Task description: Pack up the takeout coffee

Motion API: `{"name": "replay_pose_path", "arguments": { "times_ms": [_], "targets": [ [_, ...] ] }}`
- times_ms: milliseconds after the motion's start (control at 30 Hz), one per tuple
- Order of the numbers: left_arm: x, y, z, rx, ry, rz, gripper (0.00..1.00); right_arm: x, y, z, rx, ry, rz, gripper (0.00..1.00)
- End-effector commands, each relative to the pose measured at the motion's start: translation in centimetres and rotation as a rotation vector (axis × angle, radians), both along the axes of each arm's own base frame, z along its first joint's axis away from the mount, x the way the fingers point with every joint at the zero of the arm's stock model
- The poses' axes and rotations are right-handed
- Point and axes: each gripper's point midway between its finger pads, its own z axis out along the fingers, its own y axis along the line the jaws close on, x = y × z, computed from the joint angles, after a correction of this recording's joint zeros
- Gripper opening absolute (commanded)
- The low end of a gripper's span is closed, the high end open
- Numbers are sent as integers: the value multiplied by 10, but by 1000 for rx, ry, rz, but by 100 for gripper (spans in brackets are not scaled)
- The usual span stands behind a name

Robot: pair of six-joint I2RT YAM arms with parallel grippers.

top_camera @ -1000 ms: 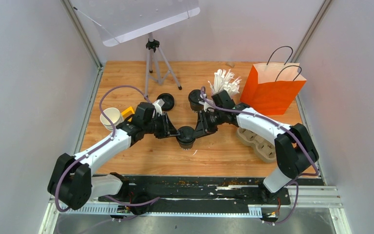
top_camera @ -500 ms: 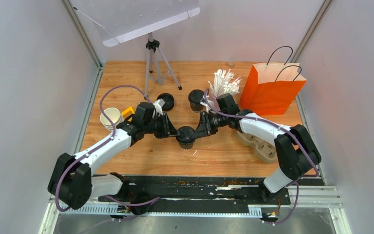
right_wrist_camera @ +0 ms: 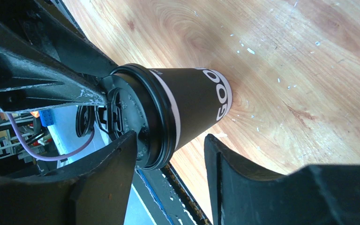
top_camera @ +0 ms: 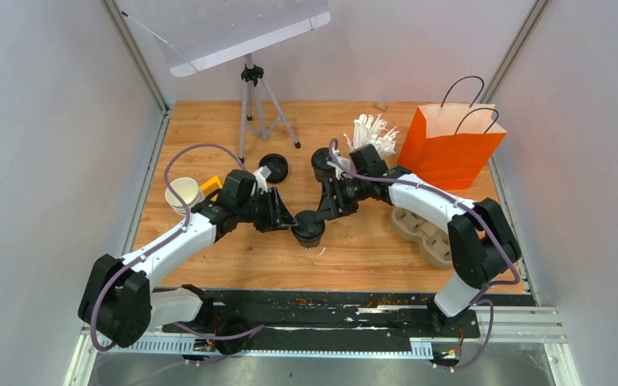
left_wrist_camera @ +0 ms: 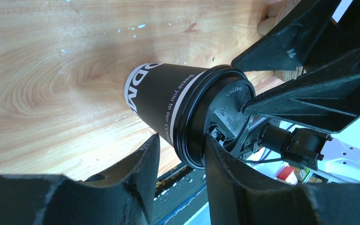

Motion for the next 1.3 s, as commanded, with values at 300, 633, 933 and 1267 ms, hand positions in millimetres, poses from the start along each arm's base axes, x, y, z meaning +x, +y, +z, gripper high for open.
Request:
{"name": "replay_pose_path", "arguments": {
  "times_ms": [300, 633, 933, 1267],
  "targets": [
    [-7, 6, 18, 53, 8, -18, 64, -15, -3, 17, -1, 19, -20, 66],
    [9, 11, 28, 134, -84, -69, 75, -31, -5, 17, -10, 42, -20, 70],
    [17, 4, 17, 153, -110, -138, 72, -34, -4, 12, -24, 76, -24, 52],
    [19, 5, 4, 186, -94, -162, 69, -36, -1, 14, -18, 94, -29, 49]
  ]
}}
